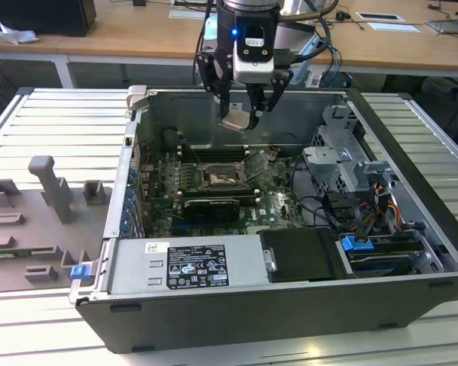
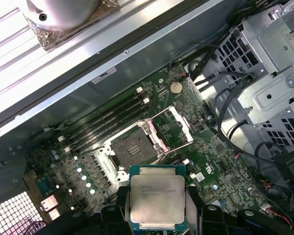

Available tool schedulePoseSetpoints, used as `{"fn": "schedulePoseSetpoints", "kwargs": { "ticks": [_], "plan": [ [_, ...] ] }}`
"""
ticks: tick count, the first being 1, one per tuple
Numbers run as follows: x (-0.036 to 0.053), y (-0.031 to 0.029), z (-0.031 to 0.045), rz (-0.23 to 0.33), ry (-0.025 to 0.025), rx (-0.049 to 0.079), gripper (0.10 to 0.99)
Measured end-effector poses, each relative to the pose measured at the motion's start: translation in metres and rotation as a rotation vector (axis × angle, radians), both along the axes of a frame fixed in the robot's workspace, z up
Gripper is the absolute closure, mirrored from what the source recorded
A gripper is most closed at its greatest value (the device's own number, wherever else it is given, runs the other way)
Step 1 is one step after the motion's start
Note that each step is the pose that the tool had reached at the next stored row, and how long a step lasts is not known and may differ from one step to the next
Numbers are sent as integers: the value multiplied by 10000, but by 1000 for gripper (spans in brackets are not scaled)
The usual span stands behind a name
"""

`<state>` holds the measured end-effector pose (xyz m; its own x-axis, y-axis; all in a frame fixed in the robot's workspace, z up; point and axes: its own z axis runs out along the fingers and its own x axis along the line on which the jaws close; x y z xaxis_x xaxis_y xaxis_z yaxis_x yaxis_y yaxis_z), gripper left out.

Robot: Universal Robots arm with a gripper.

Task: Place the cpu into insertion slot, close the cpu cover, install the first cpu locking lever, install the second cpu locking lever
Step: 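Place the cpu into insertion slot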

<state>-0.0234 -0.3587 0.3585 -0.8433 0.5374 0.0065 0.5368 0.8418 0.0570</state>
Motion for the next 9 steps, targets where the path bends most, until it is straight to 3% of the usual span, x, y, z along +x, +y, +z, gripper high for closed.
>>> {"fn": "schedulePoseSetpoints", "kwargs": {
  "ticks": [4, 9],
  "plan": [
    [0, 0, -2, -277, 0, -112, 545],
    [0, 0, -4, -583, 1, -162, 545]
  ]
}}
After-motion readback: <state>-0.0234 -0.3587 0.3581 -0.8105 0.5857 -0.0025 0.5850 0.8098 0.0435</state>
